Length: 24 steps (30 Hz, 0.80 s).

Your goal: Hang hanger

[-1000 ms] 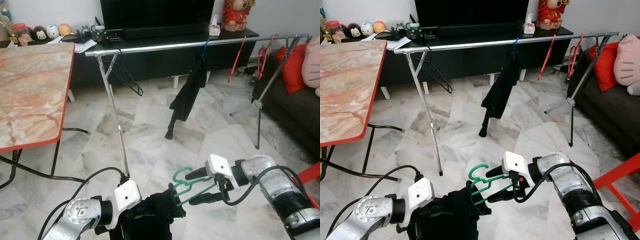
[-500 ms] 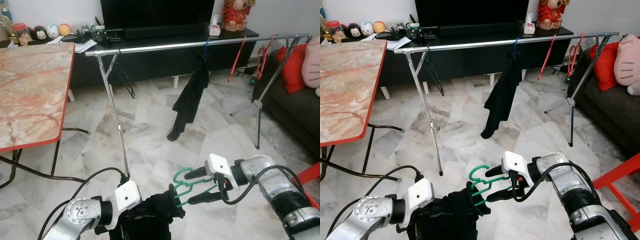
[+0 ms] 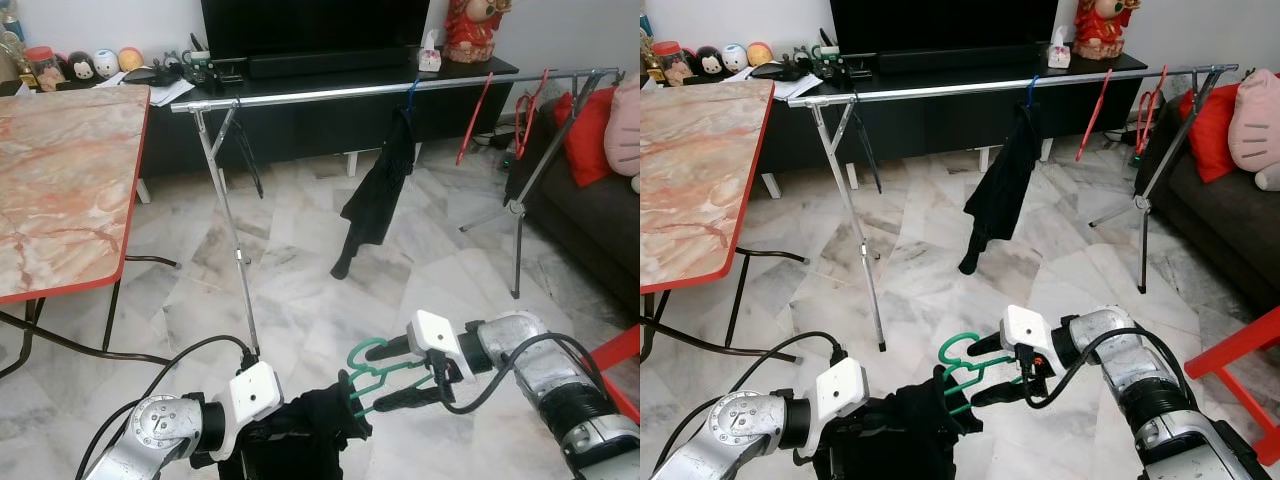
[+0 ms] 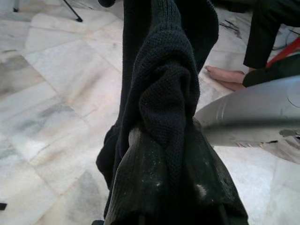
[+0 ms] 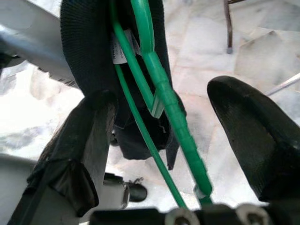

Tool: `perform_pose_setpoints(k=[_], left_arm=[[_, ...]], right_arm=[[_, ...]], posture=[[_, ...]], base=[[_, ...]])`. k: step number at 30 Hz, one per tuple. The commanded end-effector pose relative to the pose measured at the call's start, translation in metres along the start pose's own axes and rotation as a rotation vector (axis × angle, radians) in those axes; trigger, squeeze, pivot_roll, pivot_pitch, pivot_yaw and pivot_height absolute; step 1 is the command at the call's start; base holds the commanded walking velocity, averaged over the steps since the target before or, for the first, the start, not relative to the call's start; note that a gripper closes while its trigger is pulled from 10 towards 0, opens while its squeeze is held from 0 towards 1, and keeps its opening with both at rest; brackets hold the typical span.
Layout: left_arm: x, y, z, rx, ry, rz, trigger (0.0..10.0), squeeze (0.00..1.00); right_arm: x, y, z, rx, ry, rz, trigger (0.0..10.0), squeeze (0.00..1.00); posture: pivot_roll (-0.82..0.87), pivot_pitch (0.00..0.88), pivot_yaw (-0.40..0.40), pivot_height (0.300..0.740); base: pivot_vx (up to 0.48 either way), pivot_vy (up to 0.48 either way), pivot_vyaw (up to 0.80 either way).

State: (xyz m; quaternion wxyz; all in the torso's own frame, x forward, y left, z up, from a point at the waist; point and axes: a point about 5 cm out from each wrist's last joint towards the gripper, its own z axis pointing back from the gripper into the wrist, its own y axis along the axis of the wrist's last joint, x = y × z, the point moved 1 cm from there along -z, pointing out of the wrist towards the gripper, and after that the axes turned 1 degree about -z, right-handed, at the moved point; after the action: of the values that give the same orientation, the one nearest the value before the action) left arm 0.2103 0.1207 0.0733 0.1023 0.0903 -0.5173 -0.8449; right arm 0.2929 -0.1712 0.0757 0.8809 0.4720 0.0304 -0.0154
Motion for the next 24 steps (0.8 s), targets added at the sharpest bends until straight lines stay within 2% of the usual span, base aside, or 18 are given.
perform_pose_setpoints(k=[1, 4, 5, 7, 8, 16, 24], left_arm=[[-0.0003, 0.0121, 0.0004, 0.027, -0.017, -0.048, 10.0, 0.00], [-0.0004, 0.0123, 0.0010, 0.024, -0.019, -0.051, 10.0, 0.00], [-0.0004, 0.0124, 0.0011, 0.024, -0.019, -0.053, 10.0, 0.00], [-0.0005, 0.0125, 0.0013, 0.023, -0.019, -0.054, 10.0, 0.00], [-0.0005, 0.0126, 0.0013, 0.022, -0.020, -0.055, 10.0, 0.00], [0.0018, 0.0120, 0.0010, 0.012, -0.030, -0.063, 10.0, 0.00], [0.0018, 0.0125, 0.0005, 0.013, -0.030, -0.065, 10.0, 0.00]], right_arm=[[-0.0005, 0.0034, 0.0042, -0.012, 0.026, 0.033, 10.0, 0.00], [0.0010, 0.0045, 0.0063, -0.023, 0.029, 0.041, 10.0, 0.00], [0.0017, 0.0045, 0.0068, -0.029, 0.026, 0.041, 8.8, 0.00], [0.0025, 0.0043, 0.0072, -0.035, 0.024, 0.041, 8.8, 0.00], [0.0027, 0.0040, 0.0079, -0.040, 0.026, 0.043, 0.0, 0.00], [0.0034, -0.0007, 0.0091, -0.087, 0.020, 0.057, 0.0, 0.00], [0.0040, -0.0004, 0.0073, -0.085, 0.020, 0.059, 0.0, 0.00]], posture=[[-0.09, 0.000, 0.006, 0.740], [-0.09, 0.000, 0.006, 0.740], [-0.09, 0.000, 0.005, 0.740], [-0.09, 0.000, 0.005, 0.740], [-0.08, 0.000, 0.004, 0.740], [-0.08, 0.000, -0.003, 0.740], [-0.08, 0.000, -0.006, 0.740]], base=[[0.000, 0.000, 0.00], [0.000, 0.000, 0.00], [0.000, 0.000, 0.00], [0.000, 0.000, 0.00], [0.000, 0.000, 0.00], [0.000, 0.000, 0.00], [0.000, 0.000, 0.00]])
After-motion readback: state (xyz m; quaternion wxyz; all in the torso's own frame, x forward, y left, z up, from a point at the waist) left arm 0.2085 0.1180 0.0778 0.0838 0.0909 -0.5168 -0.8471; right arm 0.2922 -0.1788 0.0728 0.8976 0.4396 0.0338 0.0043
